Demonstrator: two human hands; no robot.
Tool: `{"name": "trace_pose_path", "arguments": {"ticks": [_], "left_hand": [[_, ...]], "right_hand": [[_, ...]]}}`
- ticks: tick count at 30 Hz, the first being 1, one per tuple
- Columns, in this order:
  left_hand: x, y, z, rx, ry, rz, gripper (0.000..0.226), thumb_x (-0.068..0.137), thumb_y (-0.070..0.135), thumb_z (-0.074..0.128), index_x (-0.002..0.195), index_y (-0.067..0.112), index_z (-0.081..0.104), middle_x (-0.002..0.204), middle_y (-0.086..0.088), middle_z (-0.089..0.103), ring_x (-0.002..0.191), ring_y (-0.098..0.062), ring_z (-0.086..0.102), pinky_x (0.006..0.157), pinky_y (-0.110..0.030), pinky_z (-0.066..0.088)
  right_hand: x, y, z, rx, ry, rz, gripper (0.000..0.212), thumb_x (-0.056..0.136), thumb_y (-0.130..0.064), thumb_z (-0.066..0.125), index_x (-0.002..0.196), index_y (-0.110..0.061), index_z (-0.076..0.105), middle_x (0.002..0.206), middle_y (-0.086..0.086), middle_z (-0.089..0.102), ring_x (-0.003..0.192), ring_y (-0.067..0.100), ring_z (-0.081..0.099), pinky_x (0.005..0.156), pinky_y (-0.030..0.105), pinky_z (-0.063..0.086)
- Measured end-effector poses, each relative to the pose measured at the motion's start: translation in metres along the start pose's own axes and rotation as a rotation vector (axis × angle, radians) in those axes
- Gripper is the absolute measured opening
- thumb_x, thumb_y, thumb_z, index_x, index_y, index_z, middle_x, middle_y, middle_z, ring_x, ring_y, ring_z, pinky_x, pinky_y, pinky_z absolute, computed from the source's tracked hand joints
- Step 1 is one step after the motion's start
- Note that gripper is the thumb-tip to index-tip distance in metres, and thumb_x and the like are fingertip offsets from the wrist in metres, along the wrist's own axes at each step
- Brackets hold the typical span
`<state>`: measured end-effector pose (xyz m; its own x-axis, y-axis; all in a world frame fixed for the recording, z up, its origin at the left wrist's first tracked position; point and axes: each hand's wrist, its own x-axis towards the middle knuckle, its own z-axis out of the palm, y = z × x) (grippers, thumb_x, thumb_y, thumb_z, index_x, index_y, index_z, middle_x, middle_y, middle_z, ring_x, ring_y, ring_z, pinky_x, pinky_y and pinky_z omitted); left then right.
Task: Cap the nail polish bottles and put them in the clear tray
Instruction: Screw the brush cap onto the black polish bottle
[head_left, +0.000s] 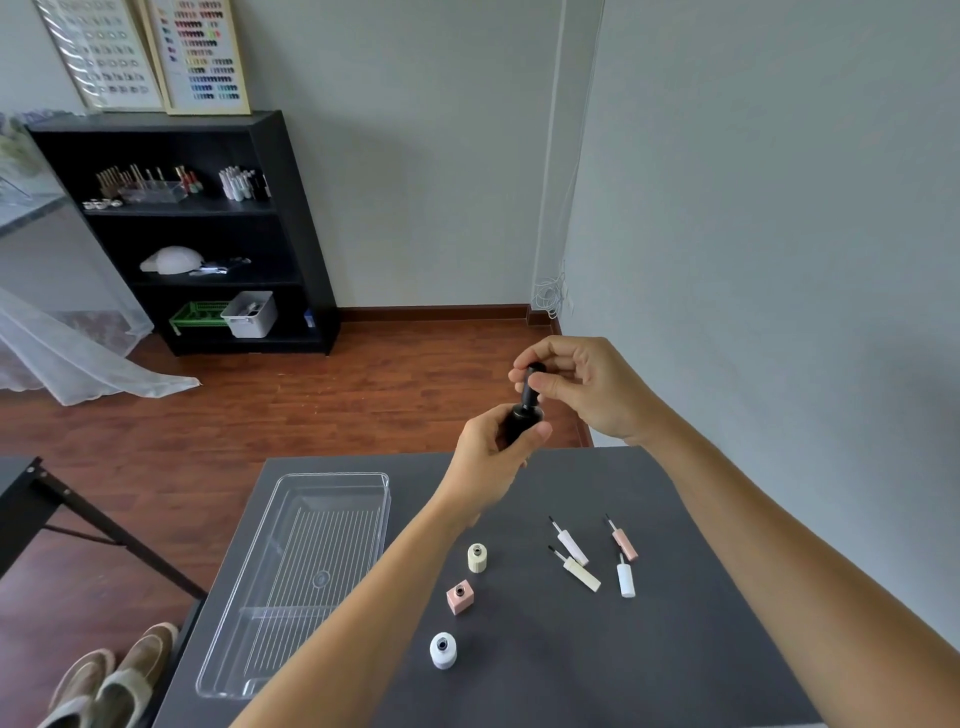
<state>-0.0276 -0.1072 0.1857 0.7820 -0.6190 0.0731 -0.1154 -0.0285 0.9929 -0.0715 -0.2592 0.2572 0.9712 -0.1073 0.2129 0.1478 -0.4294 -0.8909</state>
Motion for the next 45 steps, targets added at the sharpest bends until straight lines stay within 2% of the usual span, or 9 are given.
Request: {"name": "trace_pose_path", "arguments": {"ticks": [7,11,15,20,26,29,36,42,45], "left_hand": [[0.000,0.005,-0.005,-0.054,-0.096,0.011,0.021,0.090,0.031,0.066,0.104,0.016,0.067,0.081,-0.001,0.061,0.065,-0.010,0.050,0.070,-0.025,0.046],[0.000,0.002,-0.001,0.026,-0.002,0.016,0.010,0.089,0.033,0.067,0.096,0.026,0.067,0.065,0.016,0.058,0.059,-0.007,0.048,0.063,-0.022,0.044],[0.001,0.004,0.002,0.064,0.014,0.039,0.010,0.090,0.036,0.066,0.092,0.026,0.067,0.066,0.010,0.058,0.059,-0.009,0.048,0.061,-0.026,0.042],[0.004,0.002,-0.003,0.033,0.051,0.005,0.013,0.089,0.033,0.068,0.097,0.022,0.068,0.069,0.010,0.060,0.059,-0.008,0.051,0.065,-0.026,0.046],[0.002,-0.003,0.003,0.036,0.019,-0.001,0.011,0.089,0.035,0.068,0.095,0.027,0.066,0.070,0.011,0.060,0.060,-0.007,0.051,0.063,-0.026,0.046],[0.002,-0.004,0.004,0.053,0.020,0.005,0.012,0.090,0.034,0.066,0.097,0.025,0.066,0.070,0.010,0.060,0.060,-0.006,0.051,0.064,-0.024,0.046],[0.006,-0.004,-0.001,0.036,0.045,-0.021,0.010,0.089,0.033,0.069,0.096,0.026,0.067,0.070,0.014,0.062,0.058,-0.004,0.052,0.060,-0.020,0.046],[0.007,-0.003,0.004,0.062,0.032,0.000,0.013,0.090,0.032,0.067,0.098,0.021,0.066,0.072,0.013,0.062,0.060,-0.006,0.053,0.063,-0.022,0.047],[0.007,-0.002,0.005,0.071,0.036,0.011,0.011,0.091,0.031,0.066,0.097,0.021,0.066,0.071,0.011,0.062,0.059,-0.006,0.052,0.062,-0.025,0.048]], "right_hand": [[-0.002,0.000,-0.005,0.082,-0.024,-0.039,0.014,0.090,-0.001,0.062,0.096,-0.012,0.069,0.093,0.006,0.076,0.087,0.014,0.072,0.074,0.025,0.056],[0.001,-0.001,0.001,-0.198,0.226,0.008,0.030,0.067,-0.039,0.085,0.075,-0.018,0.067,0.067,-0.005,0.071,0.058,0.004,0.063,0.061,0.019,0.051],[-0.002,-0.001,0.009,-0.407,0.283,-0.004,0.053,0.065,-0.065,0.071,0.079,-0.016,0.053,0.064,-0.011,0.056,0.056,0.004,0.048,0.055,0.012,0.041],[-0.006,0.000,-0.001,-0.204,0.010,-0.018,0.039,0.095,-0.015,0.059,0.133,-0.019,0.054,0.129,-0.008,0.062,0.118,-0.001,0.058,0.097,0.015,0.046],[-0.001,-0.002,0.000,-0.289,0.182,0.003,0.013,0.079,-0.028,0.079,0.086,-0.020,0.072,0.076,-0.015,0.069,0.069,-0.003,0.064,0.066,0.008,0.045],[0.001,0.001,0.005,-0.445,0.214,0.046,0.043,0.071,-0.053,0.077,0.075,-0.013,0.060,0.063,-0.009,0.057,0.055,0.005,0.048,0.053,0.013,0.039],[-0.003,0.003,-0.004,-0.206,-0.005,0.026,0.039,0.092,-0.011,0.063,0.129,-0.021,0.058,0.127,-0.009,0.064,0.119,0.002,0.058,0.102,0.022,0.046],[0.000,0.005,0.003,-0.252,0.171,0.008,0.014,0.078,-0.021,0.079,0.090,-0.020,0.072,0.082,-0.009,0.073,0.074,0.005,0.068,0.075,0.021,0.057],[0.002,0.009,0.008,-0.382,0.279,0.029,0.037,0.069,-0.043,0.083,0.073,-0.015,0.058,0.064,-0.010,0.060,0.055,0.004,0.050,0.054,0.015,0.043]]}}
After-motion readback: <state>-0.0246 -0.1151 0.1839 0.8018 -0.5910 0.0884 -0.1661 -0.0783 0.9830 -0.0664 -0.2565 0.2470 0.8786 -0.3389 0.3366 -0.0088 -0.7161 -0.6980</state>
